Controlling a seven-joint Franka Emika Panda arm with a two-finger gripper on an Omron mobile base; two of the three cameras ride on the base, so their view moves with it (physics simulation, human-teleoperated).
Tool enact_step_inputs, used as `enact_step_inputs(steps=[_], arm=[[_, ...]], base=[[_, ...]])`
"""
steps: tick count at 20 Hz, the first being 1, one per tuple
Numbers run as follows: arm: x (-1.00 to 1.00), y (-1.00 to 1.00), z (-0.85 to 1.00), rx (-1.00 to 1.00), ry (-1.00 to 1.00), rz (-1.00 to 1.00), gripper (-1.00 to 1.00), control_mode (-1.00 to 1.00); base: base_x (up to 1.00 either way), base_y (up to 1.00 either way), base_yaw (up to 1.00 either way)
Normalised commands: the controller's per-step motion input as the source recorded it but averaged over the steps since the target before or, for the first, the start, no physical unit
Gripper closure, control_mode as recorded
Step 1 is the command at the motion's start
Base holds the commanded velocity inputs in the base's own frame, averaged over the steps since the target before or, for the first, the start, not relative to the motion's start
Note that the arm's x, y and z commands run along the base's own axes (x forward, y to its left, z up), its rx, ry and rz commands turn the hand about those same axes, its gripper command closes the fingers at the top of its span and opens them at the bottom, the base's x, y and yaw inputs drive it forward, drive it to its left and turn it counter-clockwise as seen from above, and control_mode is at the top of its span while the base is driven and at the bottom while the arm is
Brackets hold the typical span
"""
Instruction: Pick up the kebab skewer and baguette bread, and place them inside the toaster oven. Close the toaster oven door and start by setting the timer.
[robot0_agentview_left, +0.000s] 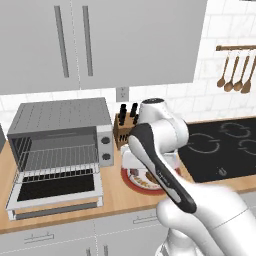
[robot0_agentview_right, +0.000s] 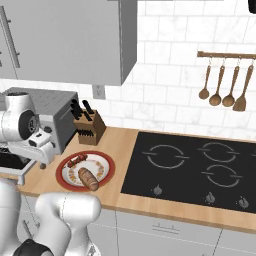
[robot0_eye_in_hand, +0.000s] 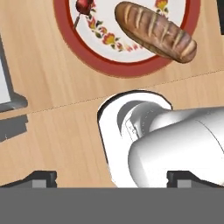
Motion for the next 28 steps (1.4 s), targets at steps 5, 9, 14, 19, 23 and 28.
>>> enact_step_inputs(steps=[5, 9, 14, 19, 23, 28], arm=[[0.05, -0.36, 0.0, 0.08, 0.13, -0.21, -1.0, -1.0], [0.02, -0.16, -0.1, 0.08, 0.15, -0.21, -1.0, -1.0], [0.21, 0.0, -0.16, 0.08, 0.14, -0.16, -1.0, -1.0], [0.34, 0.0, -0.12, 0.01, 0.0, -0.07, -1.0, -1.0], [0.63, 0.01, -0.26, 0.0, 0.0, -0.06, -1.0, -1.0], [0.52, 0.02, -0.32, 0.0, 0.0, -0.07, -1.0, -1.0]], base=[[0.0, 0.0, 0.0], [0.0, 0.0, 0.0], [0.0, 0.0, 0.0], [0.0, 0.0, 0.0], [0.0, 0.0, 0.0], [0.0, 0.0, 0.0]])
